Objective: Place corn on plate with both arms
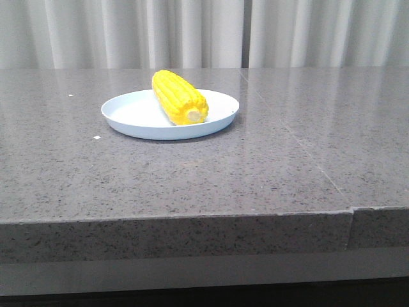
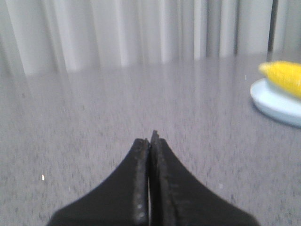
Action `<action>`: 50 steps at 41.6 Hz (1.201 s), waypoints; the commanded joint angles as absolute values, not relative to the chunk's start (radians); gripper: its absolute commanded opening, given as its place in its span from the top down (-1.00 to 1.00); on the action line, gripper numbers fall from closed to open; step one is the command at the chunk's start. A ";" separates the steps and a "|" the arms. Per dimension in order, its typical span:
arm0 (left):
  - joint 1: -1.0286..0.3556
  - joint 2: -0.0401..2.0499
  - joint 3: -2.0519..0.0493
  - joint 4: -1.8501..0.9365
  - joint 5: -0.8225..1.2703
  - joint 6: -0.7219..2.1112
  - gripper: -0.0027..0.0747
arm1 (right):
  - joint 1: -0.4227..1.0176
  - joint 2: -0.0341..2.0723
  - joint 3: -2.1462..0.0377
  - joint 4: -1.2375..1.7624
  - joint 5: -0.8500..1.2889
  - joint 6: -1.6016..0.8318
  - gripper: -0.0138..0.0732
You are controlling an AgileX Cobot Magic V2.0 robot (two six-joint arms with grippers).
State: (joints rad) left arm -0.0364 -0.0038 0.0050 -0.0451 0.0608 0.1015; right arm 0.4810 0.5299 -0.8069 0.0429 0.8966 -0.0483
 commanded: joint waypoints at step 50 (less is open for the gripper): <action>-0.009 -0.022 0.009 -0.055 -0.051 0.090 0.98 | 0.480 0.518 -0.811 0.037 0.813 -0.056 0.84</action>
